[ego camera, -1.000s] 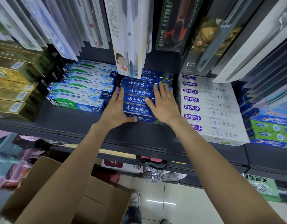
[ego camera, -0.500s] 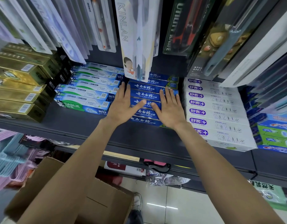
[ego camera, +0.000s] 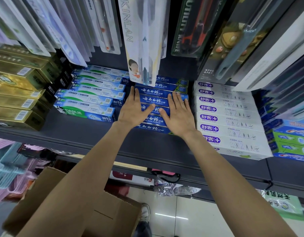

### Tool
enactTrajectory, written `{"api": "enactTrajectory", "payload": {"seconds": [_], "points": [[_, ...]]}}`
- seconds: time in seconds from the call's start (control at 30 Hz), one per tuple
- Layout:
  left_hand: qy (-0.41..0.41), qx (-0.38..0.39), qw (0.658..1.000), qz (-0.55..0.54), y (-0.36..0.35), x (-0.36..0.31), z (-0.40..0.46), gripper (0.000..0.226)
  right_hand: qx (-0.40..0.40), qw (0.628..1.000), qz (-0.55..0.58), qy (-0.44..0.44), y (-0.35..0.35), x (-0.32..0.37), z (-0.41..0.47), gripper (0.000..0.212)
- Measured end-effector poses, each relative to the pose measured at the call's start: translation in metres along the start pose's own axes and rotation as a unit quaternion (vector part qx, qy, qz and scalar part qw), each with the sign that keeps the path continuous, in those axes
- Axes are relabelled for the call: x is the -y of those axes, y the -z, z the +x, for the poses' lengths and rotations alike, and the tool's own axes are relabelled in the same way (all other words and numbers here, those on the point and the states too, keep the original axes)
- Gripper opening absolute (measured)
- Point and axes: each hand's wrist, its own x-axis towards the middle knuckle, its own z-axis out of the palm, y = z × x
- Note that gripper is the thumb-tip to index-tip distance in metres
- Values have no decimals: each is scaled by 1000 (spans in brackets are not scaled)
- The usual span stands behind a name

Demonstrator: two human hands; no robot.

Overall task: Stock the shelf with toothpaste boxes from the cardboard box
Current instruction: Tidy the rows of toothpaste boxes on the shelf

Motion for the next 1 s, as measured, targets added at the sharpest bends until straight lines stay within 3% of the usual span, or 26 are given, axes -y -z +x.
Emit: {"api": "enactTrajectory", "payload": {"seconds": [0.17, 0.27, 0.43, 0.6, 0.77, 1.0], "points": [[3, -5, 999, 45, 1, -3, 2, 90, 1, 1000, -4, 4, 0, -1, 1, 70], [-31, -53, 990, 127, 6, -9, -9, 74, 10, 1000, -9, 4, 6, -1, 0, 68], [-80, -182, 979, 46, 26, 18, -65, 43, -68, 993, 22, 90, 18, 34, -26, 47], [-1, -264, 964, 36, 54, 94, -112, 36, -43, 975, 117, 183, 20, 105, -35, 39], [36, -235, 970, 47, 77, 151, -96, 50, 2, 982, 121, 145, 2, 153, 17, 52], [118, -160, 978, 57, 87, 176, -43, 68, 30, 996, 74, 49, -13, 186, 72, 64]]}}
